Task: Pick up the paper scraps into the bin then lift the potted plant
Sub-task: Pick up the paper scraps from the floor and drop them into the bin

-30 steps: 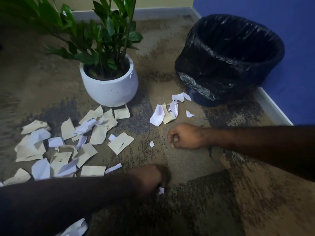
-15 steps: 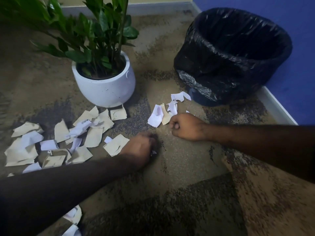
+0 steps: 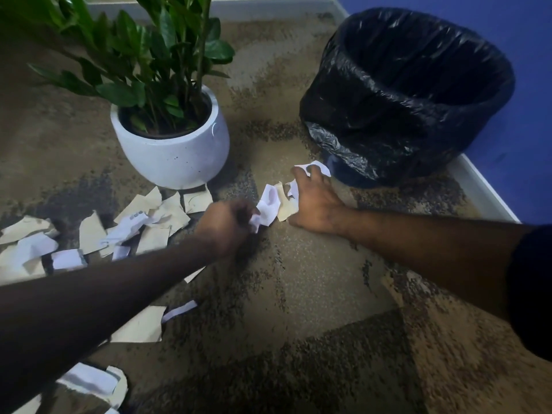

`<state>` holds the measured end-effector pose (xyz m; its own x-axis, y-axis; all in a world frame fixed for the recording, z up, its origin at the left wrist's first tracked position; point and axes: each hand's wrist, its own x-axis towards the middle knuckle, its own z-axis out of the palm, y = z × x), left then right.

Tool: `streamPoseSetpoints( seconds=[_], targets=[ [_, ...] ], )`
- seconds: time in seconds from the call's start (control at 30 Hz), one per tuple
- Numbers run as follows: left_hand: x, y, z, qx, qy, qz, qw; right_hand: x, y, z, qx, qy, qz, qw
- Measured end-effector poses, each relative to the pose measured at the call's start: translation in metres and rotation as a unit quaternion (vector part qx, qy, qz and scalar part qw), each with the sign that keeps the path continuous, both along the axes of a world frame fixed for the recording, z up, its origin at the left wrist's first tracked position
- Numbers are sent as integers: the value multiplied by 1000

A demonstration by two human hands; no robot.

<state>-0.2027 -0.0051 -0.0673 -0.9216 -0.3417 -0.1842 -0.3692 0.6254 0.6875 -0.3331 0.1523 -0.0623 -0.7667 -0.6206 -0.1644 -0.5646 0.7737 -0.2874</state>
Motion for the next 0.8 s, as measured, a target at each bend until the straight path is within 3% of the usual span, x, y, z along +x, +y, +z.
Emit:
streamPoseSetpoints(
  seconds=[0.13,0.27,0.47,0.6,0.8],
  targets=[
    [-24,0,6,-12,-9,22,1000,-20,-12,-1,73,14,0,997],
    [-37,5,6,54,-45,24,997,-47,-19,8,136,-75,-12,988],
    [-51,13,8,10,-76,21,997,-50,-13,6,92,-88,17,992],
    [-61,17,8,46,-72,-5,996,-47,-5,-2,63,-45,37,996],
    [-59,14,-9,25,-97,52,994,-34,0,-4,41,-44,71,996]
  ],
)
